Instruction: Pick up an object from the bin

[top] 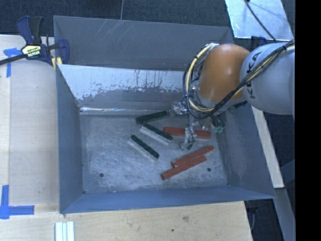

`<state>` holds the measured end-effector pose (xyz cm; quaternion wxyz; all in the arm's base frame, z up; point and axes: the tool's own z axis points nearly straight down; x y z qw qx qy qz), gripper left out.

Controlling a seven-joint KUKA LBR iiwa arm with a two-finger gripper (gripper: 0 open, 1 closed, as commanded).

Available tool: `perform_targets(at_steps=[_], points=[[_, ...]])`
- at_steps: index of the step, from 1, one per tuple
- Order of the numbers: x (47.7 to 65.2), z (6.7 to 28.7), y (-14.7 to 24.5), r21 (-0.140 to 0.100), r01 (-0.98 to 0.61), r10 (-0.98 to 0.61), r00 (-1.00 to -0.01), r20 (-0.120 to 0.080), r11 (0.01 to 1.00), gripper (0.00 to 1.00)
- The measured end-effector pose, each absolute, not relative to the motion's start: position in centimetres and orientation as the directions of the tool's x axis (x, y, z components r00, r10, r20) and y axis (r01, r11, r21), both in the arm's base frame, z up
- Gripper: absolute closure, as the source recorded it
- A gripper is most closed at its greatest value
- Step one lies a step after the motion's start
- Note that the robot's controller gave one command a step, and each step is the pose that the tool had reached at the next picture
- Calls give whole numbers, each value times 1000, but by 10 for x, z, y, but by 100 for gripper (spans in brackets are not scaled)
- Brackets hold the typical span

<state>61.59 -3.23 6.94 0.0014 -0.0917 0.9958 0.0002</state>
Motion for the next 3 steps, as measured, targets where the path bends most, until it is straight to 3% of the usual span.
perform_targets(at_steps=[1, 2, 3], points=[[617, 71, -32, 0, -182, -182, -983, -5, 983, 100], [620, 159, -33, -3, -178, -178, -984, -12, 984, 100], [621, 192, -33, -2, -174, -174, -985, -8, 985, 100]])
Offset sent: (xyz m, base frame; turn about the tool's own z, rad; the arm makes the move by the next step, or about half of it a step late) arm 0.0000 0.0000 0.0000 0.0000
